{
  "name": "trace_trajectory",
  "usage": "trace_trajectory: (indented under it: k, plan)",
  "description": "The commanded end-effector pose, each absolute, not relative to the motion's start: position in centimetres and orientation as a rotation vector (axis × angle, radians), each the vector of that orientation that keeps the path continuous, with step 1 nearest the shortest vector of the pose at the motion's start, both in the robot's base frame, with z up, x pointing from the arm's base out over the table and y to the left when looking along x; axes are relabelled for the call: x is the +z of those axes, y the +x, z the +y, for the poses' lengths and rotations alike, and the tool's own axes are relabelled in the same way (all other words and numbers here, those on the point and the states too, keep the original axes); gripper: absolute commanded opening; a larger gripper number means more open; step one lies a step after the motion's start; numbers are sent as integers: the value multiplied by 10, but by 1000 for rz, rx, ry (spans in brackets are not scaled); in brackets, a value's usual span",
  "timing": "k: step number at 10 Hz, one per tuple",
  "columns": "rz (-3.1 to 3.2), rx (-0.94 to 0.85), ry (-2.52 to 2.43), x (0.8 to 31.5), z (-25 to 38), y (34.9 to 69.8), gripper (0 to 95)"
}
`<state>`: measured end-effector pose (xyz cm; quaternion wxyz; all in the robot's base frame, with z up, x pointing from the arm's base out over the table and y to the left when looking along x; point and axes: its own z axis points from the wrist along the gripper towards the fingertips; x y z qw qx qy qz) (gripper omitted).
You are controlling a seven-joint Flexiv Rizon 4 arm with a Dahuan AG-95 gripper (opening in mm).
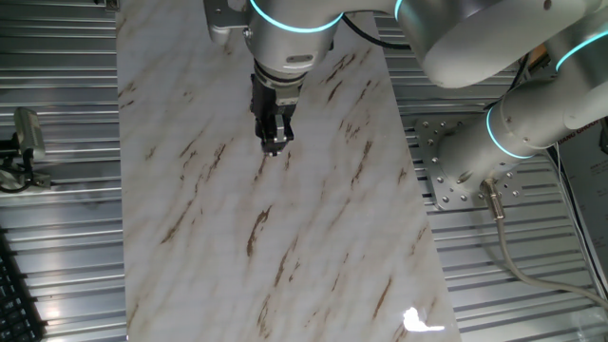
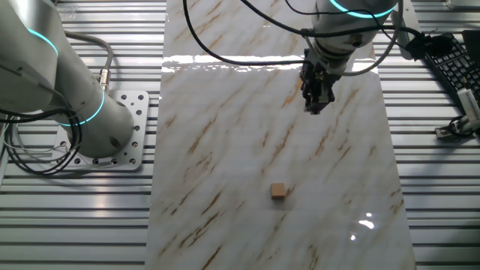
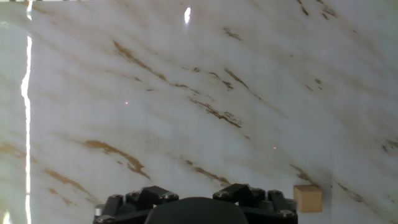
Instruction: Pick up the small block on the left and move it to the right
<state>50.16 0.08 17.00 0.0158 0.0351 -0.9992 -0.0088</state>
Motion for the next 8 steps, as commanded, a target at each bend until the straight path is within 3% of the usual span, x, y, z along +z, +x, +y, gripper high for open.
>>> trace_trajectory:
  k: [1,8]
  plan:
    - [-3106,-23,110,170,0,500,0]
    - [-3094,-15,101,169,0,500,0]
